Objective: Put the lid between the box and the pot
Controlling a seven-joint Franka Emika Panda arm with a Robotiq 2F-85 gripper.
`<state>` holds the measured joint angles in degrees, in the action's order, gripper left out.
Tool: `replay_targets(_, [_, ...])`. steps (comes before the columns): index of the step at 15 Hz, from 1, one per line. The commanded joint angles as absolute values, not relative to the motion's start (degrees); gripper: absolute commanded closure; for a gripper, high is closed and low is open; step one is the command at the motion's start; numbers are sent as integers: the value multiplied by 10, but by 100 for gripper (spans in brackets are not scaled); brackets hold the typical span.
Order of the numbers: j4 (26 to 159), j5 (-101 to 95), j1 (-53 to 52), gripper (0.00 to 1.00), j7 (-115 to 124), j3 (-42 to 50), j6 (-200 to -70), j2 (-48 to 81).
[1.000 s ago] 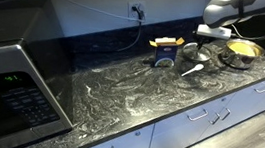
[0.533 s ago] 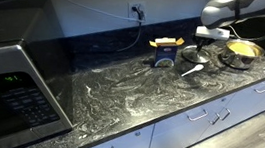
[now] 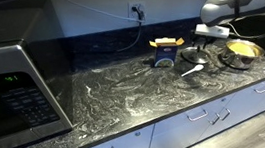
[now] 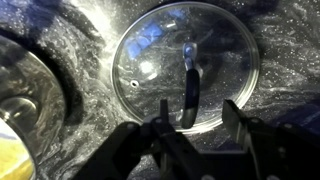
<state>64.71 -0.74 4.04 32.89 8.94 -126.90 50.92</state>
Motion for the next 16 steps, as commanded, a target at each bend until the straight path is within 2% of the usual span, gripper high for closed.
replay_targets(1, [661,15,38,9,321,84,-1251,471])
replay_targets(2, [677,15,35,1,321,85,-1256,453])
replay_targets(3, [694,15,32,0,318,84,-1271,435])
replay_targets(9, [827,4,17,0,315,91,-1339,311])
replay_targets(16, [1004,-48,2,0,231,81,-1279,121])
